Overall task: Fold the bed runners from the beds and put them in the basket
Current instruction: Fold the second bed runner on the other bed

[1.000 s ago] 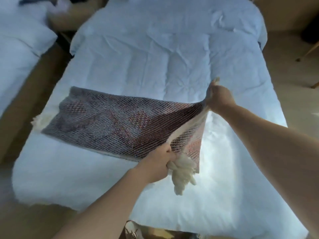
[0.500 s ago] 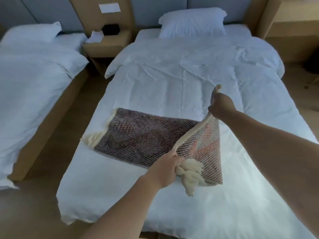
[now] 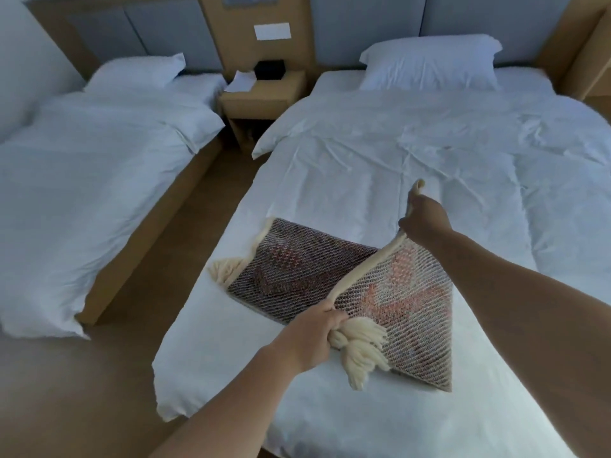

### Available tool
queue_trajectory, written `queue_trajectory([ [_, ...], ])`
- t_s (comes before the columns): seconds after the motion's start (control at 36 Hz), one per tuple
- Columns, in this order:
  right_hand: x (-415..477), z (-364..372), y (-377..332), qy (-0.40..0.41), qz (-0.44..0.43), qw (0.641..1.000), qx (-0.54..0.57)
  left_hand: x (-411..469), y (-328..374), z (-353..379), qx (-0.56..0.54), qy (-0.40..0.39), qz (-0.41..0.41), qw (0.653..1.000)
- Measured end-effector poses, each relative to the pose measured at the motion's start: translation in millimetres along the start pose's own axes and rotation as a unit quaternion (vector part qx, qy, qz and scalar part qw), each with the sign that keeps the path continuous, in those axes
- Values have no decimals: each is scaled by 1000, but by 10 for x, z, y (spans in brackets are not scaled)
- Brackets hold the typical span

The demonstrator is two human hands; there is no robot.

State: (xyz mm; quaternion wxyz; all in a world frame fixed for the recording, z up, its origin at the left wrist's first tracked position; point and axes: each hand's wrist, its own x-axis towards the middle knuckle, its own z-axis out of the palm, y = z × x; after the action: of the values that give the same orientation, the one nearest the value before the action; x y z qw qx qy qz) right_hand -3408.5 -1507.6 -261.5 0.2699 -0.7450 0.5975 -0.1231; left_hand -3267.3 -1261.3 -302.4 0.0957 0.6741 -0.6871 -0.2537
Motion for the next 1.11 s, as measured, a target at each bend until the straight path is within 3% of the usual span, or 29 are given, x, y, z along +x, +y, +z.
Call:
queue_trajectory([
  [0.31,332,535,-641,-37,-21,999,17,-64,-632,-246,-19,1,-45,999],
  [0.81,1159,2373,-1803,-30,36,997,-60,235,-2978,-463,-73,-60,-47,994],
  [1.11,1579,3496,-2007,-66,44,994,-72,429,-3917,-172,-99,-114,-65,986],
])
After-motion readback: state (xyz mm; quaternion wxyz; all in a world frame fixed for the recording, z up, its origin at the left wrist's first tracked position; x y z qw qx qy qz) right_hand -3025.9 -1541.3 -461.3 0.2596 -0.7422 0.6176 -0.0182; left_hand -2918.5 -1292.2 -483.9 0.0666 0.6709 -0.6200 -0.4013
